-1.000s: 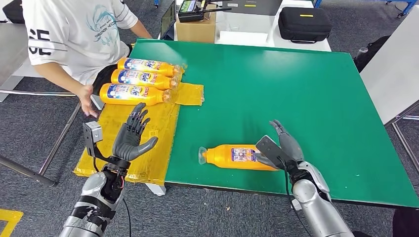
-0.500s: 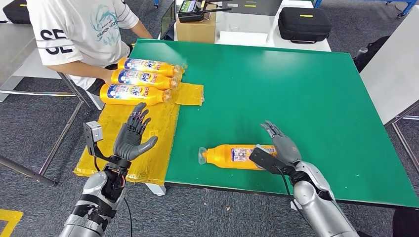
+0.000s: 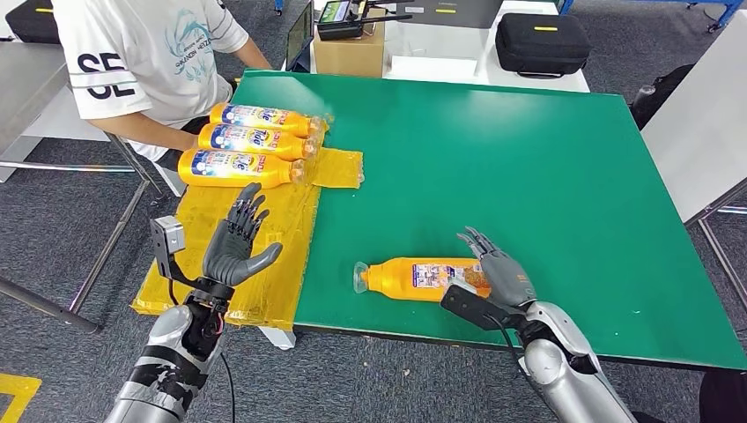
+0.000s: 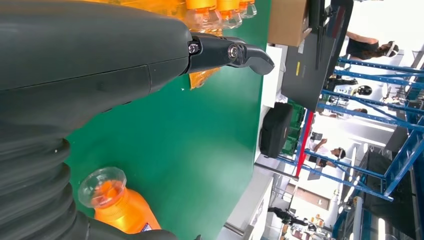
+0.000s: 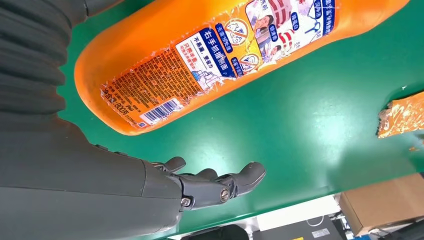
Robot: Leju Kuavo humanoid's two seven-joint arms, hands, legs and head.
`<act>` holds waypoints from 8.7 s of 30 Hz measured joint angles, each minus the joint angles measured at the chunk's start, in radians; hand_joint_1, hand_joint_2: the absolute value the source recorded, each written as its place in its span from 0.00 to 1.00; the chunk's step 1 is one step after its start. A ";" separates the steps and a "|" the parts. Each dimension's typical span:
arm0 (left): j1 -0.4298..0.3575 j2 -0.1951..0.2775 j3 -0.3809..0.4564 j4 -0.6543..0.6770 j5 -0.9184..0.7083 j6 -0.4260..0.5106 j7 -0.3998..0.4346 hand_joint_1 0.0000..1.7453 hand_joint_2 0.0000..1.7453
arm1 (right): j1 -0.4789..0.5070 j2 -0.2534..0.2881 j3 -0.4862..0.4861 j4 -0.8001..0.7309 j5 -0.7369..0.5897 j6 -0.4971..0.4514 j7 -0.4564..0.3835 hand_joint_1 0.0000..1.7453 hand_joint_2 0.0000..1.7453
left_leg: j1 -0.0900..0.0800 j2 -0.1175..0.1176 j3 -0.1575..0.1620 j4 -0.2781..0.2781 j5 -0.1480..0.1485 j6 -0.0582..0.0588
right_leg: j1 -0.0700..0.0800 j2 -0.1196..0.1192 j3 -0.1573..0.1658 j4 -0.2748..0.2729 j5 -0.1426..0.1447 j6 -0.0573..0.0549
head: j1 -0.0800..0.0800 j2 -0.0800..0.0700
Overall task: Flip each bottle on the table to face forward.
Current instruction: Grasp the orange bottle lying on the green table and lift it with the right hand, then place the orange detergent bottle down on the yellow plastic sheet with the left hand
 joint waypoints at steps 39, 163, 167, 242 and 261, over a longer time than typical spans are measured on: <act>-0.128 0.003 -0.039 0.166 0.073 -0.086 -0.022 0.00 1.00 | -0.503 -0.197 0.434 0.386 -0.373 0.416 -0.080 0.42 1.00 | 0.000 -0.001 0.000 0.000 0.002 0.002 | 0.000 0.000 0.001 0.000 0.002 0.002 | 0.000 0.000; -0.181 -0.038 -0.089 0.110 0.132 0.057 0.062 0.00 1.00 | -0.075 0.345 0.014 0.166 -0.435 -0.132 -0.216 1.00 1.00 | 0.000 0.000 -0.002 0.000 0.001 0.001 | 0.000 0.000 -0.001 0.001 0.001 0.001 | 0.000 0.000; -0.209 -0.041 -0.139 0.115 0.187 -0.008 0.102 0.00 1.00 | -0.135 0.357 0.027 0.260 -0.448 -0.082 -0.239 1.00 1.00 | 0.000 -0.001 -0.001 0.000 0.001 0.001 | 0.000 -0.001 -0.001 0.001 0.001 0.001 | 0.000 0.000; -0.426 -0.003 -0.410 0.413 0.161 -0.081 0.163 1.00 1.00 | -0.351 0.393 0.219 0.586 -0.245 -0.027 -0.218 0.00 1.00 | 0.000 -0.001 -0.002 0.000 0.002 0.001 | 0.000 -0.001 -0.001 0.001 0.001 0.001 | 0.000 0.000; -0.297 -0.025 -0.186 0.216 0.396 -0.027 0.186 1.00 1.00 | -0.287 0.381 0.177 0.459 -0.326 -0.058 -0.222 0.00 1.00 | 0.000 0.000 -0.001 0.000 0.002 0.001 | 0.000 0.000 -0.001 0.001 0.001 0.001 | 0.000 0.000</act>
